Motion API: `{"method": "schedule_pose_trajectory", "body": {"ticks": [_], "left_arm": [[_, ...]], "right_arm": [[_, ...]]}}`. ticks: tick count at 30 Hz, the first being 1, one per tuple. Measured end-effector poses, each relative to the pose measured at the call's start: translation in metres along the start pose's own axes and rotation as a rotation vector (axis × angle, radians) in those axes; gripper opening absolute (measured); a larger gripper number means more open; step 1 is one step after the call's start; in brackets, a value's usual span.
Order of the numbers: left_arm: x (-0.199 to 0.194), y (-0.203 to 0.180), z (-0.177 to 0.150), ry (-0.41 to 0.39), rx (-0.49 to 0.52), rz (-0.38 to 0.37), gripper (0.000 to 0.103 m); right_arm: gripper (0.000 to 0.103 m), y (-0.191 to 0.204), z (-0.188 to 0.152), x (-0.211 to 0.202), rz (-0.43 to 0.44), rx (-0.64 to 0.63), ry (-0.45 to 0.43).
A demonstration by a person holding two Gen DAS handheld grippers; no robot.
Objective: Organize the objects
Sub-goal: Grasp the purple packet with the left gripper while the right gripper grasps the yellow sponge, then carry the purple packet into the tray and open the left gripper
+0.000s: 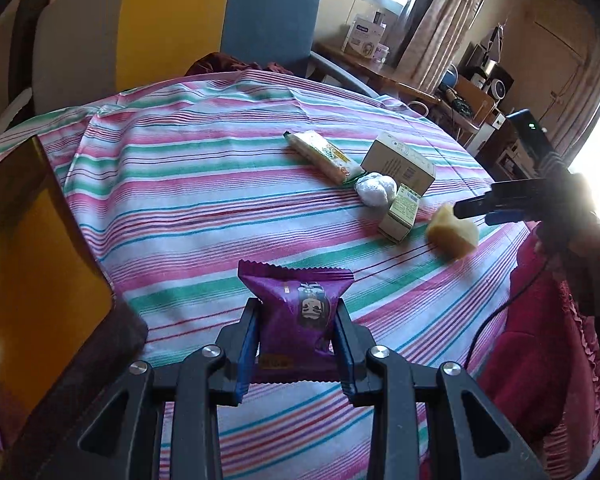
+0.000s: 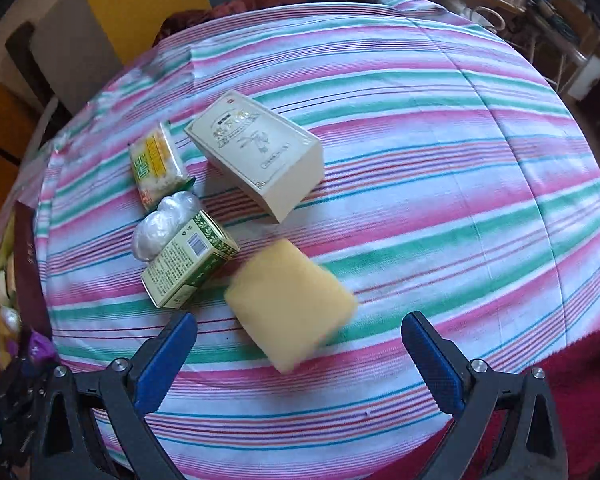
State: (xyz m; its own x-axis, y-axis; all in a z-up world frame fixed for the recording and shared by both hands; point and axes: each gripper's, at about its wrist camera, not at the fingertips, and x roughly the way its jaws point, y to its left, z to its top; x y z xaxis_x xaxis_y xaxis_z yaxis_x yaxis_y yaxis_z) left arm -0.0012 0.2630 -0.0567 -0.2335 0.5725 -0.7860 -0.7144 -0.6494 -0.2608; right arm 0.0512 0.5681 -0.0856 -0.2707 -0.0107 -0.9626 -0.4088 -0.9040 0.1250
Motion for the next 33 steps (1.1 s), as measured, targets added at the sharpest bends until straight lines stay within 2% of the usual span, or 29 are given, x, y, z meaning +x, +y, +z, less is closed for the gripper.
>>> {"method": "schedule_pose_trajectory", "body": {"ticks": [6, 9, 11, 13, 19, 23, 29, 33], "left_arm": [[-0.013, 0.004, -0.004, -0.019, -0.022, -0.010, 0.034], [-0.018, 0.006, -0.006, -0.027, -0.028, -0.015, 0.034], [-0.021, 0.007, -0.008, -0.031, -0.032, -0.016, 0.034], [-0.022, 0.008, -0.009, -0.034, -0.039, -0.016, 0.034], [-0.032, 0.016, -0.015, -0.053, -0.064, -0.011, 0.034], [-0.053, 0.028, -0.017, -0.103, -0.098, -0.008, 0.034], [-0.088, 0.076, -0.019, -0.169, -0.224, 0.040, 0.034], [-0.103, 0.127, -0.018, -0.186, -0.355, 0.095, 0.034]], "right_arm": [[0.103, 0.023, 0.012, 0.024, -0.064, -0.165, 0.098], [0.101, 0.030, 0.010, 0.039, -0.132, -0.240, 0.136], [0.068, 0.035, 0.005, 0.046, -0.191, -0.295, 0.154], [0.062, 0.037, 0.001, 0.043, -0.216, -0.319, 0.137], [0.061, 0.018, -0.003, 0.033, -0.165, -0.214, 0.104], [0.061, 0.006, -0.002, 0.029, -0.141, -0.158, 0.102], [0.061, -0.001, -0.002, 0.022, -0.118, -0.133, 0.089], [0.061, -0.016, 0.000, 0.012, -0.105, -0.114, 0.075]]}}
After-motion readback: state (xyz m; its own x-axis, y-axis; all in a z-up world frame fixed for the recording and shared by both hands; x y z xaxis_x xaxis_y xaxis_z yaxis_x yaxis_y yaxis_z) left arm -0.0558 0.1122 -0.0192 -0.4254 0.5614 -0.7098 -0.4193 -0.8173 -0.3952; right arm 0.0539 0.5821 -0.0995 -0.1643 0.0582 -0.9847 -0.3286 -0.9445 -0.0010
